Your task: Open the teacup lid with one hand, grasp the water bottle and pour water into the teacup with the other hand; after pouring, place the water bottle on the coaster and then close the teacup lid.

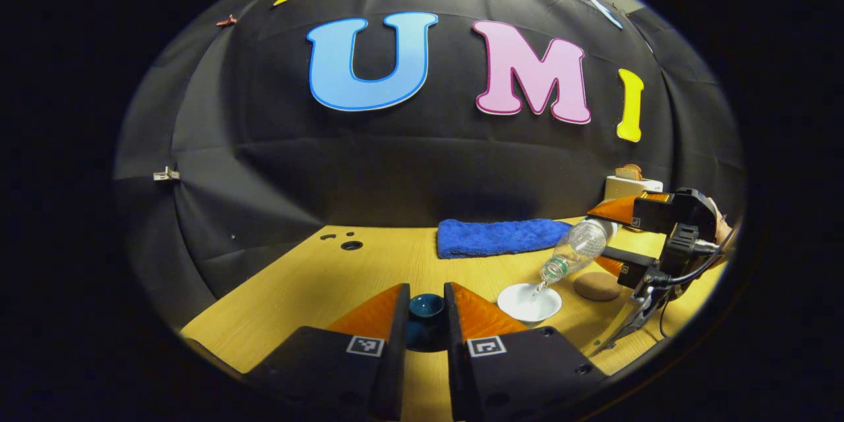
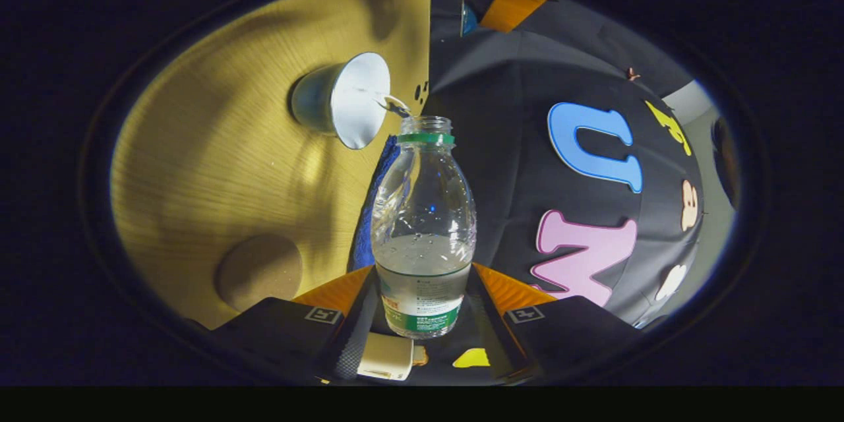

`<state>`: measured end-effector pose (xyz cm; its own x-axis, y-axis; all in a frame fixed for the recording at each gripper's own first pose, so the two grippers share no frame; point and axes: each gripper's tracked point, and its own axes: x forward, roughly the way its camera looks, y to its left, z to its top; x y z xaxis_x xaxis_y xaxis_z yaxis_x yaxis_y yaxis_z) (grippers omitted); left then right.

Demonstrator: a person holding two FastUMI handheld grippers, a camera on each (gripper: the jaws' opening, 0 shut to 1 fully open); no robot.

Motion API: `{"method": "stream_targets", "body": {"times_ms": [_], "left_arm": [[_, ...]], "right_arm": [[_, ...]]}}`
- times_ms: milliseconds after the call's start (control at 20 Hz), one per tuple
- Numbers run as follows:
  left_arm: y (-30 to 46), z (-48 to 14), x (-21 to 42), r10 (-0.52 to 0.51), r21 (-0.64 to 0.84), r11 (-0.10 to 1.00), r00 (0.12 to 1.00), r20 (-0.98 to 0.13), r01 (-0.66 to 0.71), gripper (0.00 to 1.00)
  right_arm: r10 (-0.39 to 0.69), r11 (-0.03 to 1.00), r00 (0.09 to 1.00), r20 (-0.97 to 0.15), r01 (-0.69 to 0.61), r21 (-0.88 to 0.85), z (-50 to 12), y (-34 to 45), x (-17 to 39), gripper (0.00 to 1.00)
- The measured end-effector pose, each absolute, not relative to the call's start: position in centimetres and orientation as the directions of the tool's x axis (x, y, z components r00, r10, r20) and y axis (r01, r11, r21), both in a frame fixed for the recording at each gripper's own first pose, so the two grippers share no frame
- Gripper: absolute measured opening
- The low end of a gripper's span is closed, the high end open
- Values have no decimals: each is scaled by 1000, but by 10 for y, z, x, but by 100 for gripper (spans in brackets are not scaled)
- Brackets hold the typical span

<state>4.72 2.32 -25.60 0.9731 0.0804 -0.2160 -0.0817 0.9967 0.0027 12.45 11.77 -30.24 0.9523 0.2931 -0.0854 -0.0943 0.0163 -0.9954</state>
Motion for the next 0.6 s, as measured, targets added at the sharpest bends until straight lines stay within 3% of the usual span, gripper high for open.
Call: {"method": "stream_targets", "body": {"times_ms": [150,200,250,600], "left_arm": [[23,-257,47,80,0,997,973,-218,-82,31],[23,-257,47,79,-2,997,973,-217,-81,27],[22,-256,45,78,-4,997,973,-216,-80,31],[21,-253,40,79,-17,996,975,-210,-84,31]], "right_arm": [[315,-18,947,-66,-63,-998,-307,114,127,75],[321,-27,945,-63,-58,-998,-308,112,130,75],[325,-37,944,-56,-46,-998,-307,109,131,75],[383,-130,924,7,61,-990,-312,105,135,77]]}}
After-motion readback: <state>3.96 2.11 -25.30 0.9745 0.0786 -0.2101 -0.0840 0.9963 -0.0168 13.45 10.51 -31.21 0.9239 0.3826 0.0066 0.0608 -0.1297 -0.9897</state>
